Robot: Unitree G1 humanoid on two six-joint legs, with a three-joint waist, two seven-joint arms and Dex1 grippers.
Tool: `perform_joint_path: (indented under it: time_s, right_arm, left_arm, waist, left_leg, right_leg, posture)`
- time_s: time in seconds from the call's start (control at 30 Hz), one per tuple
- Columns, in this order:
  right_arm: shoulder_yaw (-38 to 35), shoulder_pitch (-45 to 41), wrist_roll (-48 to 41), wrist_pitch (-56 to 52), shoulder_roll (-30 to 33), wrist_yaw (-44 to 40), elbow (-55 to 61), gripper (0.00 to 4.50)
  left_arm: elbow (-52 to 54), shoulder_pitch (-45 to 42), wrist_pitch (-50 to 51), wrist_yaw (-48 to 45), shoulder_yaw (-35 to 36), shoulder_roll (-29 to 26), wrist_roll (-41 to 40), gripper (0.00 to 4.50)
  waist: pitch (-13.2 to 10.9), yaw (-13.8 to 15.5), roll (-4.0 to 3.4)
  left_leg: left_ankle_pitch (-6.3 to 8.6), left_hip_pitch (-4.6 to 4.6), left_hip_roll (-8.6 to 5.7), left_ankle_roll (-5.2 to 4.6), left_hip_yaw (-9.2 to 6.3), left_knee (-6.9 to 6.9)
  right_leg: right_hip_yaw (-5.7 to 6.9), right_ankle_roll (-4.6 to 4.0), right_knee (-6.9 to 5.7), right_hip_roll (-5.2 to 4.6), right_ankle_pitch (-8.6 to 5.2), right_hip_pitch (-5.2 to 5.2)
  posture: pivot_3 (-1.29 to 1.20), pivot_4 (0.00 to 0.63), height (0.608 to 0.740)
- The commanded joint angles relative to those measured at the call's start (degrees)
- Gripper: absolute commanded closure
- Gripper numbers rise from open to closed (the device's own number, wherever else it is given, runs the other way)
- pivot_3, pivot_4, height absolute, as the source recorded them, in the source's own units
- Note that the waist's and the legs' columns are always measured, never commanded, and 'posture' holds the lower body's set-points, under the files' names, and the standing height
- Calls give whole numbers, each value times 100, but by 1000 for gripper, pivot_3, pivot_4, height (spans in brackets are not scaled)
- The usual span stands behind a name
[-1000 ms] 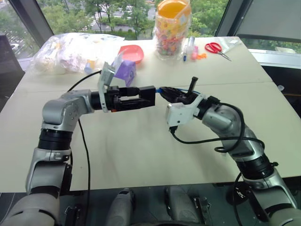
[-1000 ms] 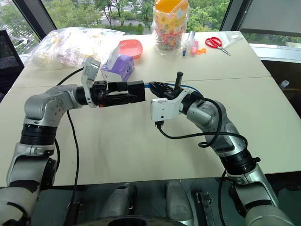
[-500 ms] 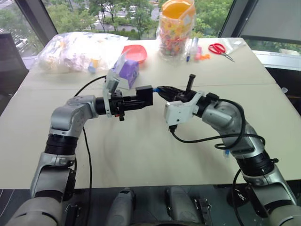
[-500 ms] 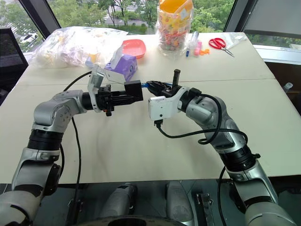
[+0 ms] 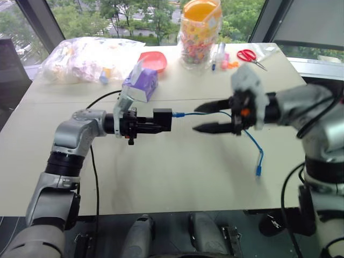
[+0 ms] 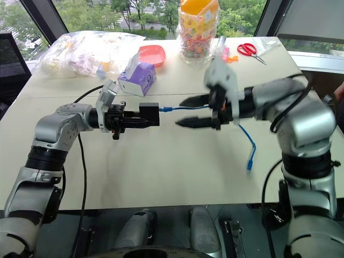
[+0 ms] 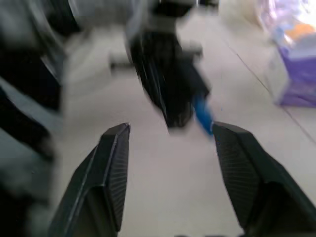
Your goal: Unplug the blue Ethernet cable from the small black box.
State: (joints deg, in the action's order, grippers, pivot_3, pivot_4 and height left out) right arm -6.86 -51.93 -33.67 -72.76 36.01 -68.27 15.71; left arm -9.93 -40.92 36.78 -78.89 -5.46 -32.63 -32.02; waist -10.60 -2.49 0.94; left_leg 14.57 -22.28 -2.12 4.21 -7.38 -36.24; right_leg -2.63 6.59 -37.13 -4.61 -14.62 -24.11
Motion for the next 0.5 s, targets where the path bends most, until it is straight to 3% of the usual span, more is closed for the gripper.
perform_joint_path:
  time_s: [0.03, 0.17, 0.5]
  right_arm:
    - [-212, -166, -416, -486, -288, 462, -490, 1756]
    - [78, -279, -370, -226, -685, 900, -908, 1756]
    - [690, 256, -499, 164, -409, 963, -599, 1756]
  left_arm:
    - [222, -124, -22, -198, 34, -66, -99, 4001]
    - [328, -212, 90, -157, 38, -13, -139, 4001]
    - [512, -60, 192, 49, 207, -91, -246, 4001]
  waist:
    - [1, 15, 2]
    - [1, 6, 1]
    - [1, -6, 1]
  left_leg:
    - [0, 0, 0, 0, -1, 0]
    - [0, -8, -5, 0, 3, -2]
    - [-1, -14, -5, 0, 3, -2]
  right_leg:
    - [0, 0, 0, 0, 0, 0]
    - [-1, 5, 2, -6, 3, -4]
    - [-1, 9, 2, -6, 5, -13]
  posture:
    - [0, 150, 740]
    - [0, 150, 740]
    - [0, 150, 740]
